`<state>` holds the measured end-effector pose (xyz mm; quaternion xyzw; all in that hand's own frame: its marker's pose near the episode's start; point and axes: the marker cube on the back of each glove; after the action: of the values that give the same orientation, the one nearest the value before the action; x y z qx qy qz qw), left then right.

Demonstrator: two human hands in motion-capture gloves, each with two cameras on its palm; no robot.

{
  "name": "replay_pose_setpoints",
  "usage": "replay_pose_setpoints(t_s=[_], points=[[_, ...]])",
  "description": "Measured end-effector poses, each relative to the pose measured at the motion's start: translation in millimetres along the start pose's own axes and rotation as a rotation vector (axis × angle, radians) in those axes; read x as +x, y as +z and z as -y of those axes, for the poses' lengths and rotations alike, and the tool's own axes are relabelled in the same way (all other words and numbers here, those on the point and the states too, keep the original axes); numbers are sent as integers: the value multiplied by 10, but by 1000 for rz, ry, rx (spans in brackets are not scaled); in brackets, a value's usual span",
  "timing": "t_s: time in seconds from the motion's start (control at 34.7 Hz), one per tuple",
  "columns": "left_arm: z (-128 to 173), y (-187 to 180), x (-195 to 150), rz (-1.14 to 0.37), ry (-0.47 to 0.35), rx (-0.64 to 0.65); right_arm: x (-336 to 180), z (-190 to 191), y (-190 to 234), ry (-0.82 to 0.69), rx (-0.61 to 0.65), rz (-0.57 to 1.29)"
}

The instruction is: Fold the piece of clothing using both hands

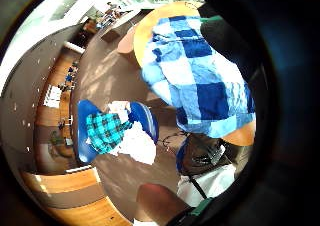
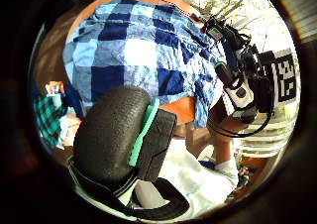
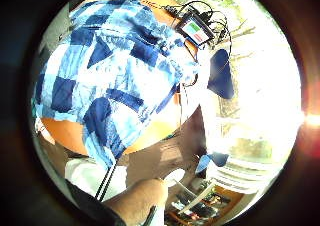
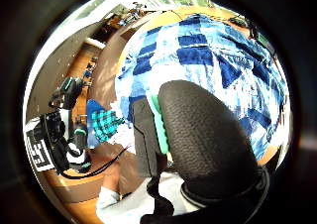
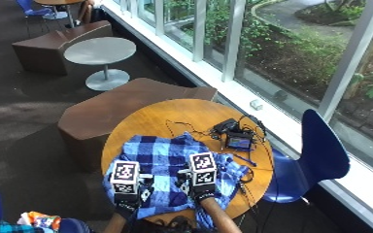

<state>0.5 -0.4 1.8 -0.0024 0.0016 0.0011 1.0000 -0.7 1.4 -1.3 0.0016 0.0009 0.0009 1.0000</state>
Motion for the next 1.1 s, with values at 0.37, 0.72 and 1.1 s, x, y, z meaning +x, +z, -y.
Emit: replay_pose_setpoints(t_s=[0.37, 0.72, 1.1], points=[[5, 32, 13, -6, 7, -17, 8, -45, -5, -5, 1, 0], [3, 82, 17, -1, 16, -16, 18, -121, -7, -15, 0, 2], [-213, 578, 17, -20, 26, -107, 161, -404, 367, -26, -68, -27]])
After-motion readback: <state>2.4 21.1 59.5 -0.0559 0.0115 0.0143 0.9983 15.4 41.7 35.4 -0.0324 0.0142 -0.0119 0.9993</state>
